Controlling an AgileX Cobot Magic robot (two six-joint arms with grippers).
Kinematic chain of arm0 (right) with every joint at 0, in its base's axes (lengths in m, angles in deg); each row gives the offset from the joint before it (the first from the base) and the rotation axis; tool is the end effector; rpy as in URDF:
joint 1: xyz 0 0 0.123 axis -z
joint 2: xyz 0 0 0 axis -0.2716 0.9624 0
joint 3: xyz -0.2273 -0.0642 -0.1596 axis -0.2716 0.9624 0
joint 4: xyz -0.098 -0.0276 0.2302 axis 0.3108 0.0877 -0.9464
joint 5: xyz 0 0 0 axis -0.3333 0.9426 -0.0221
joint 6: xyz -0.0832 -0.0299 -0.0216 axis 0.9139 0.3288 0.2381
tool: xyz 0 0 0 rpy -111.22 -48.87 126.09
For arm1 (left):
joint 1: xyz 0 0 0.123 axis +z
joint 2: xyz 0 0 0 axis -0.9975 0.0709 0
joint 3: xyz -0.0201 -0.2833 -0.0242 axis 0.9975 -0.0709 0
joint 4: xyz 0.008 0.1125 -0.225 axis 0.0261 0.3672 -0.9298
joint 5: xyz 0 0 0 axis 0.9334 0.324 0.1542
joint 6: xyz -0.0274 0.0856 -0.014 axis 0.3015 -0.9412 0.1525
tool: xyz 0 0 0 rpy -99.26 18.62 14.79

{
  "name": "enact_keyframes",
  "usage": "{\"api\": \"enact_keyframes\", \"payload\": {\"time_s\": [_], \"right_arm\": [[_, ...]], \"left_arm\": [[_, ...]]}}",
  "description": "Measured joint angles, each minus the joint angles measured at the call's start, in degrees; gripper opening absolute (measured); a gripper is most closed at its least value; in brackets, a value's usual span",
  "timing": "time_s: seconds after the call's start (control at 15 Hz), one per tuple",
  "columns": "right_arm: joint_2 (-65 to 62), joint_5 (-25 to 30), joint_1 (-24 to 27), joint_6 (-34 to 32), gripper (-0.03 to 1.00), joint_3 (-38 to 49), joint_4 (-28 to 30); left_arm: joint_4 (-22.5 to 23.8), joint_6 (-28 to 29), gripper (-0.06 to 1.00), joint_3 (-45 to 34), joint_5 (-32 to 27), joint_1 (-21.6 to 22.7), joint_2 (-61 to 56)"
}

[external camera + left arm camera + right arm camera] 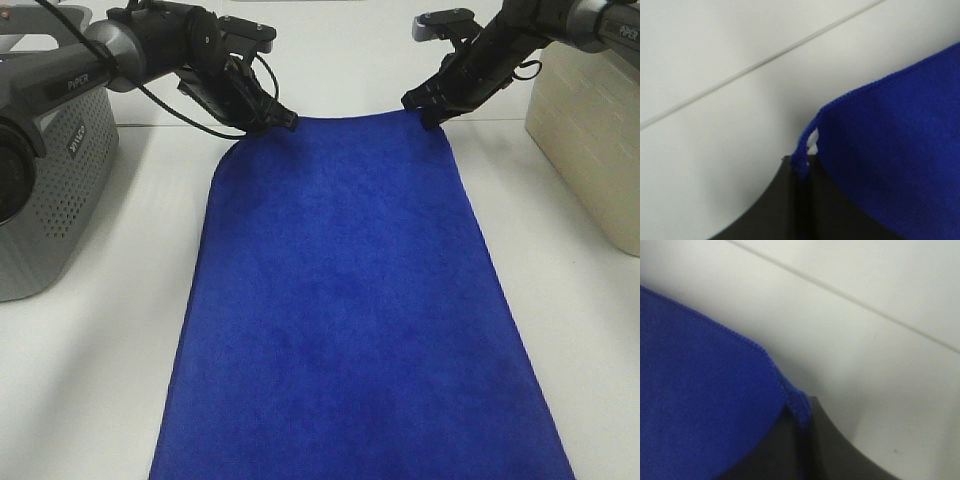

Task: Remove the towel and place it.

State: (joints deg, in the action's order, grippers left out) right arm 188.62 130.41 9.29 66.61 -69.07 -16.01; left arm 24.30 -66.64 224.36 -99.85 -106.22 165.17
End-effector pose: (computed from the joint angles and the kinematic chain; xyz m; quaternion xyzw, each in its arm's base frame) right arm 0.5532 0.0850 0.1486 -0.2087 0.9223 0.0949 0.3110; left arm 0.5443 -0.2017 0.1333 0.1979 0.9114 -0.0531 0.3568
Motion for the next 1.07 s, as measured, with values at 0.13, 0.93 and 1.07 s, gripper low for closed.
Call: {"api": "enact_keyframes", "payload": {"time_s": [0.13,0.93,1.07], "right_arm": [[-0.2,-3.5,0.0,3.4,0.02,-0.2,-2.3],[-0.1,-14.8,0.0,14.6,0.02,-0.2,-11.3],[-0.1,-15.3,0.0,14.6,0.02,-0.2,-11.3]], "left_arm": [[1.1,0.0,0.01,0.0,3.3,0.0,0.0],[6.1,0.0,0.01,0.0,16.6,1.5,0.1],[6.4,0.0,0.01,0.1,18.0,1.5,0.3]]}}
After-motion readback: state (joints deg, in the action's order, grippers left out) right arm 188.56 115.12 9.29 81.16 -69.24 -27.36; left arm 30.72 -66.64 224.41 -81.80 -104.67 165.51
